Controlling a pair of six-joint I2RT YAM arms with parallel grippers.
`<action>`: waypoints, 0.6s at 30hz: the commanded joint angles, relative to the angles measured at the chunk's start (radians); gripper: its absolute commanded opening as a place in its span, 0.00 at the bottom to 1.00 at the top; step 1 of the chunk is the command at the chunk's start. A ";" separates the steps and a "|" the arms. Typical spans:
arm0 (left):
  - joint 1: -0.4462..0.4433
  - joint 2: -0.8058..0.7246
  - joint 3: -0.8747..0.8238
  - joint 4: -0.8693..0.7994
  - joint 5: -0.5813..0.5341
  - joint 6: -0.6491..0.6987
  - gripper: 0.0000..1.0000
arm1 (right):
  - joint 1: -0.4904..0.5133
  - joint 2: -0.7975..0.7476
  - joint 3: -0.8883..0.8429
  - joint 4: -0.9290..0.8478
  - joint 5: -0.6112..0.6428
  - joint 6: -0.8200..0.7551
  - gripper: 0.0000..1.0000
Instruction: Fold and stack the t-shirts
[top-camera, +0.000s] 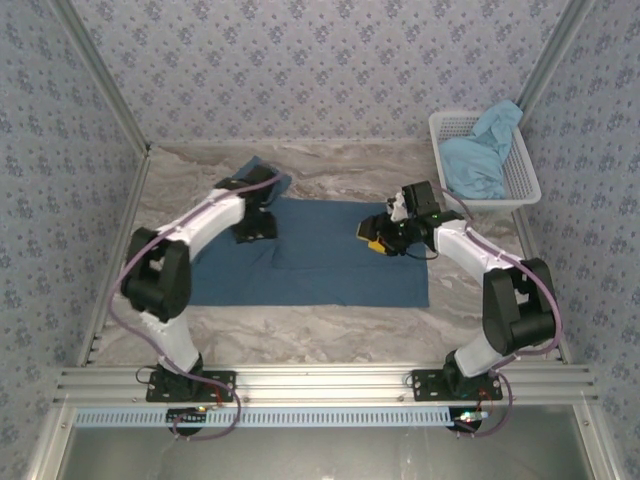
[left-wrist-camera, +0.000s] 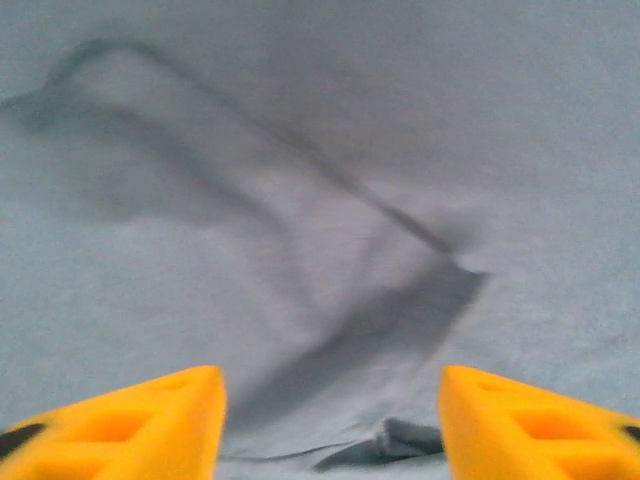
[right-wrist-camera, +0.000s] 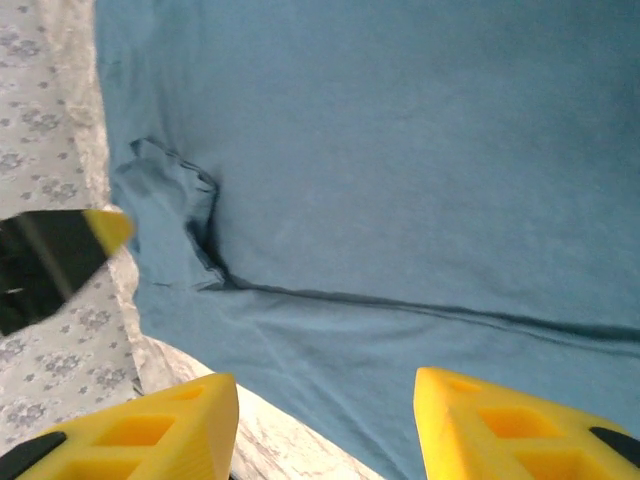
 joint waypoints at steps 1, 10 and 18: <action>0.132 -0.074 -0.108 0.032 0.110 -0.138 0.45 | -0.012 -0.036 0.005 -0.175 0.060 -0.067 0.47; 0.289 0.005 -0.246 0.047 0.200 -0.254 0.12 | -0.019 0.011 -0.039 -0.429 0.243 -0.201 0.33; 0.297 0.021 -0.364 -0.037 0.078 -0.325 0.11 | 0.015 0.156 -0.067 -0.480 0.319 -0.206 0.32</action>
